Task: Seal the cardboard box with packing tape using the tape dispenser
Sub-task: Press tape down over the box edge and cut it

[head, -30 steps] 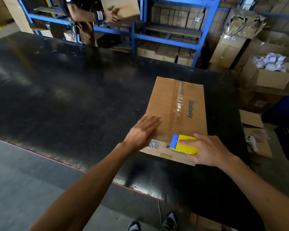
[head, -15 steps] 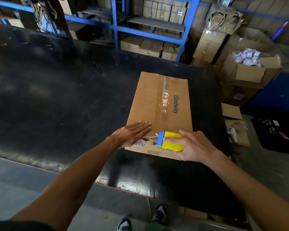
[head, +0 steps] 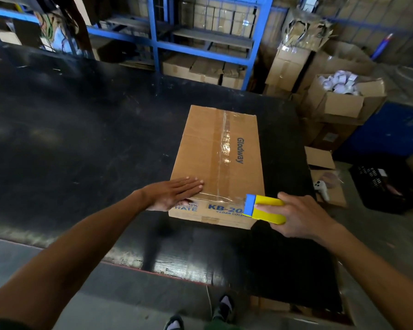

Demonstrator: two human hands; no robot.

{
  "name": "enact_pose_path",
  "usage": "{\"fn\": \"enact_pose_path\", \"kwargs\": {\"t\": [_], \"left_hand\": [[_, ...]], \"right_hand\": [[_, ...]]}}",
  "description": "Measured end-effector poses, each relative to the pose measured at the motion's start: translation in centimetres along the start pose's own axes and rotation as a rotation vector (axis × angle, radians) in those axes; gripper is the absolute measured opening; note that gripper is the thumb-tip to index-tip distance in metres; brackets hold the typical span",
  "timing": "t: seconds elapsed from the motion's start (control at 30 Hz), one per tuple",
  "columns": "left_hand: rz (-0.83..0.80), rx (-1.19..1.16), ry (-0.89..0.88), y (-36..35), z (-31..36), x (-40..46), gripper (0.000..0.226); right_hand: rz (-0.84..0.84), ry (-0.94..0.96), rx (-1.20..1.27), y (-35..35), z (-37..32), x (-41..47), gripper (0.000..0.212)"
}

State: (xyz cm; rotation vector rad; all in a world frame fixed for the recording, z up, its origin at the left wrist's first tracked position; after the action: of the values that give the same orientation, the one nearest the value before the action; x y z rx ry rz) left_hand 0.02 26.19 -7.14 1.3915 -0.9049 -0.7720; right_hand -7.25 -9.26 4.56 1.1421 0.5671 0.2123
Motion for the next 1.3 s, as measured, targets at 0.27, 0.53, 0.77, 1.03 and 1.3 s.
{"fn": "enact_pose_path", "kwargs": {"t": [0.27, 0.53, 0.77, 1.03, 1.3], "left_hand": [[0.066, 0.033, 0.086, 1.9, 1.7, 0.8, 0.071], [0.025, -0.049, 0.007, -0.1, 5.4, 9.8, 0.067], [0.044, -0.086, -0.006, -0.5, 5.0, 9.8, 0.066], [0.061, -0.081, -0.012, -0.6, 5.0, 9.6, 0.066], [0.118, -0.097, -0.063, -0.3, 9.6, 14.6, 0.067]], "right_hand": [[0.042, 0.004, 0.054, -0.1, 0.5, 0.5, 0.060], [0.110, 0.018, 0.065, 0.1, 0.9, 0.5, 0.060], [0.182, 0.088, 0.093, -1.3, 1.0, 0.2, 0.061], [0.245, 0.117, 0.116, -3.3, 5.9, -2.2, 0.060], [0.219, 0.104, 0.040, -5.6, 7.7, -2.3, 0.063]]}}
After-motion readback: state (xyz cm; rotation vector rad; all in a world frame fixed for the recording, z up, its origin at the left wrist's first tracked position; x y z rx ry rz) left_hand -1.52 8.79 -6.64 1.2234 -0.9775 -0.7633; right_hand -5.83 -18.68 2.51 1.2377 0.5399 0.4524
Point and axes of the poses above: each hand's wrist, its own x-axis towards the middle knuckle, its own y-axis out of the back of the hand, z = x × y, the point moved 3 cm from there along x, towards the middle knuckle, and after that the axes turned 7 degrees about -x, right-handed, at the moved point
